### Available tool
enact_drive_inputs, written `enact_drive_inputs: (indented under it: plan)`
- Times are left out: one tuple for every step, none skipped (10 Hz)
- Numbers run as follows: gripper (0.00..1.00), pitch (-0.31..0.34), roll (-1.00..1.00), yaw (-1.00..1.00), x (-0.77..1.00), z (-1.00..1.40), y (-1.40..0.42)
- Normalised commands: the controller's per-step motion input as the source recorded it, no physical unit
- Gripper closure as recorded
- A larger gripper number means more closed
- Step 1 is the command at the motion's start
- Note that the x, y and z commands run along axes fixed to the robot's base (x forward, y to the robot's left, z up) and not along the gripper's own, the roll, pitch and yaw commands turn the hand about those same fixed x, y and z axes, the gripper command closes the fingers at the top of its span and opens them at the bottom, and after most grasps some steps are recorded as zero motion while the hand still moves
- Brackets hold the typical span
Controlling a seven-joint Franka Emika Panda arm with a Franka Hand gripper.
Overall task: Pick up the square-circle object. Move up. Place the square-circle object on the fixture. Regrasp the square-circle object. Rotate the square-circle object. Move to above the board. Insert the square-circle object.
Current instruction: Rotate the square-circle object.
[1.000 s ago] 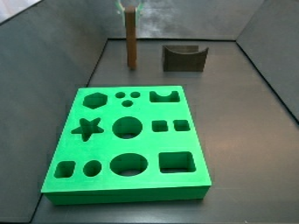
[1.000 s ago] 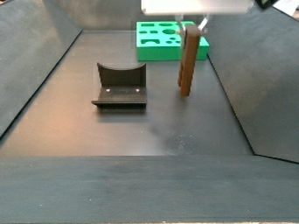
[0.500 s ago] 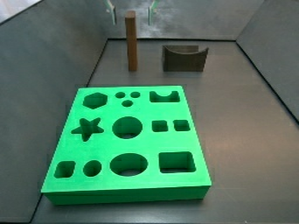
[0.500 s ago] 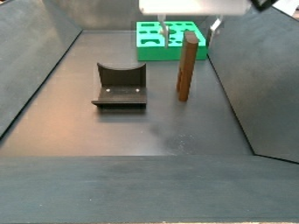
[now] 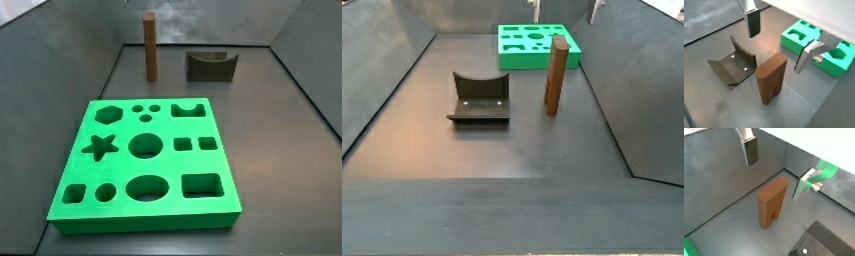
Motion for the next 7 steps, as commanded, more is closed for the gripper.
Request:
enact_drive_inputs:
  plan:
    - [0.0,0.007,0.0,1.0,0.02,-0.05,0.08]
    - [0.0,0.006,0.0,1.0,0.02,-0.03,0.05]
    - [0.0,0.006,0.0,1.0,0.02,-0.02,0.03]
    - [0.0,0.006,0.0,1.0,0.03,-0.02,0.02]
    - [0.0,0.006,0.0,1.0,0.03,-0.02,0.01]
    - [0.0,0.006,0.0,1.0,0.03,-0.02,0.01]
    - [0.0,0.007,0.0,1.0,0.03,-0.02,0.01]
